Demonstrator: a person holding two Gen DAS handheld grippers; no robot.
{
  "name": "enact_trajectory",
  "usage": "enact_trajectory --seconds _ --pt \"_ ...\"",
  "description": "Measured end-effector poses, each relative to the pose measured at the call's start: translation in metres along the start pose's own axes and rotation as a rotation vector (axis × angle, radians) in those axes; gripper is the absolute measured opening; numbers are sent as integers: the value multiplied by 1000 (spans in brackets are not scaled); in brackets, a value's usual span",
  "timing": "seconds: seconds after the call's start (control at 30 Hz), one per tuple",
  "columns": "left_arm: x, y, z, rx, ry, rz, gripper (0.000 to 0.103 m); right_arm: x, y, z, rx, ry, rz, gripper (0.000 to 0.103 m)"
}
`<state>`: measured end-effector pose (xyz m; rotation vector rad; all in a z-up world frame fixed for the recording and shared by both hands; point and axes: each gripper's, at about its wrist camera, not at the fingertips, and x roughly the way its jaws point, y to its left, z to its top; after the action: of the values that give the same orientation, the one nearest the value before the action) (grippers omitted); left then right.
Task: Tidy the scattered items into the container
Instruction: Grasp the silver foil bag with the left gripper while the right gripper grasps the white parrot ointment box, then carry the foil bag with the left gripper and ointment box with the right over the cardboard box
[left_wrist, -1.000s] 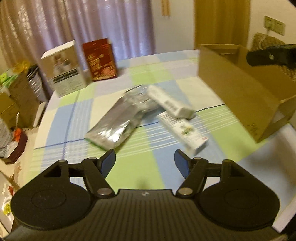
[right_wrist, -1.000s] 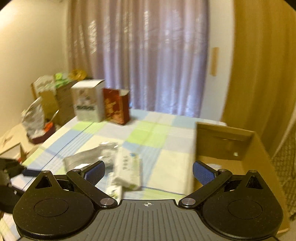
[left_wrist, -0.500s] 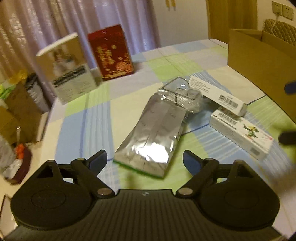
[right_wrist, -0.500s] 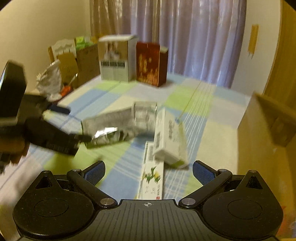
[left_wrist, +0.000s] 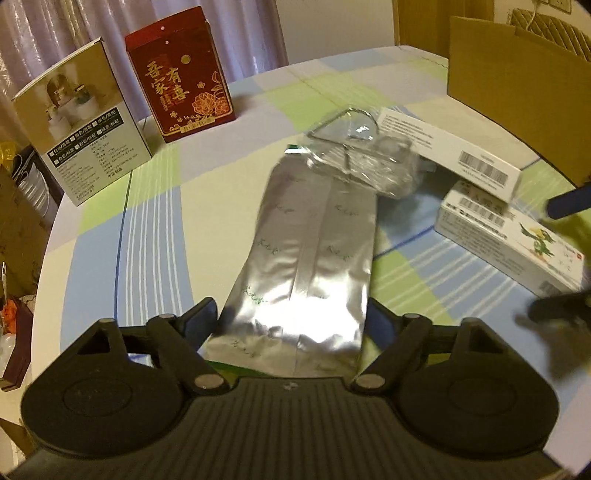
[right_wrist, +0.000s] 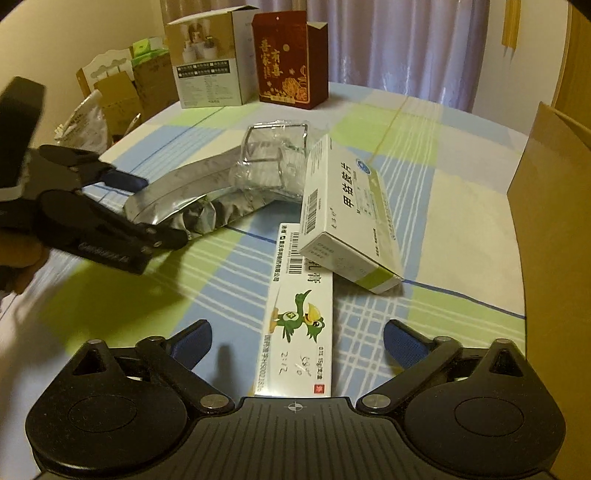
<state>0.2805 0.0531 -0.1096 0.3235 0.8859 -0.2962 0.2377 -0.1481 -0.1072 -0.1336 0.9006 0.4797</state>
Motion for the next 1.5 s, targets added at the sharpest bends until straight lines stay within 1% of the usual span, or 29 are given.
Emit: enact_trajectory --seconds 0.03,0.07,0.1,0.13,0.2,0.3,0.5,0.67,0.77,0.83,0.93,1.07,1.1,1.13,1.17,1.2,1.23,1.33,1.43,1.5 --pt "-4 -2 -2 -4 5 2 76 2 0 0 -2 9 -2 76" --pt "-7 -5 -4 -6 8 7 75 2 0 -1 -2 13 -6 76" --pt "-11 -9 -7 0 9 17 75 1 0 -2 -2 13 -14 69" --pt "-16 -13 -12 8 11 23 75 0 1 -2 -8 13 -25 54" --pt "-25 -21 -22 16 14 28 75 -5 1 -3 -5 21 -32 41" --pt "-42 -34 -36 14 44 18 75 -16 0 -12 13 39 -30 41" --pt "-81 -67 -57 50 96 -19 76 -42 10 -43 5 68 -27 41" --pt "-100 -78 -59 9 63 -39 77 -60 15 -63 8 85 -23 41" --pt "-96 -76 -50 4 56 -36 78 -66 16 -70 5 87 -31 41" --pt "-91 -75 -43 5 53 -39 81 -68 16 -72 5 86 -36 42" --pt "-78 -72 -36 11 62 -51 83 -67 17 -73 -3 81 -33 42" --pt "-58 -71 -30 18 99 -74 82 -63 15 -68 -6 79 -34 42" --pt "-53 -71 -30 16 113 -82 80 -61 14 -67 -7 79 -35 42" --pt "-49 -70 -29 16 125 -90 76 -60 14 -65 -8 78 -34 50" --pt "-46 -71 -30 19 133 -94 75 -59 14 -64 -10 78 -43 58" --pt "-46 -72 -31 21 132 -92 74 -58 14 -64 -12 77 -53 73" --pt "-47 -73 -32 21 128 -93 69 -57 13 -63 -13 76 -50 74" --pt "-53 -75 -34 26 119 -79 61 -55 10 -62 -7 84 -41 74" --pt "-61 -76 -39 9 127 -74 57 -56 8 -62 7 81 -39 73" --pt "-67 -77 -46 5 132 -72 57 -57 9 -62 3 78 -36 73"
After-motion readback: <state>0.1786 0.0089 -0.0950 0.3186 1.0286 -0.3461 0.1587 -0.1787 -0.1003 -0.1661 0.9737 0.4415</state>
